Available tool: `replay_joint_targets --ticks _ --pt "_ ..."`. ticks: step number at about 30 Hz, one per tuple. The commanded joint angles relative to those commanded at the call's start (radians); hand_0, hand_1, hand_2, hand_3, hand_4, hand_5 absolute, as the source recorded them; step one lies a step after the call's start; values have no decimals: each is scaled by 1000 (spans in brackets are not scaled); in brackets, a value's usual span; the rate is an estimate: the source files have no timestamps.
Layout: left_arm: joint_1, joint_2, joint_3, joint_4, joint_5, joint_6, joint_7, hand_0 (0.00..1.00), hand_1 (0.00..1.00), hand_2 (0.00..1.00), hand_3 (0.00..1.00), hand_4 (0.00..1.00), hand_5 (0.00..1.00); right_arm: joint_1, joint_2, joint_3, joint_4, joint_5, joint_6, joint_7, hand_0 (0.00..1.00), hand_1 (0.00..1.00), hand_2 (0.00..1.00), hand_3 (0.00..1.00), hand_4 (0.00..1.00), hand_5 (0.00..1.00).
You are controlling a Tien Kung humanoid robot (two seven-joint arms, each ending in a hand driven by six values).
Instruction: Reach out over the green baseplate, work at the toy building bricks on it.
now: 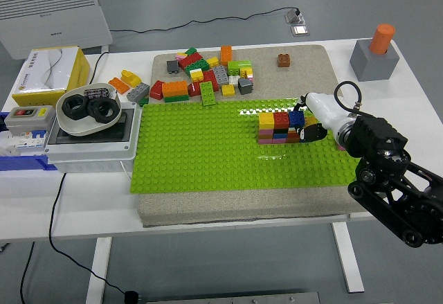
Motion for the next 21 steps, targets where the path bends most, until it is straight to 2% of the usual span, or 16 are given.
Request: replay_joint_targets --ticks 21 --pt "-1 0 -1 0 0 -2 1 772 703 615 468 563 443 0 -2 2 -2 7 -3 -1 790 785 814 668 664 120"
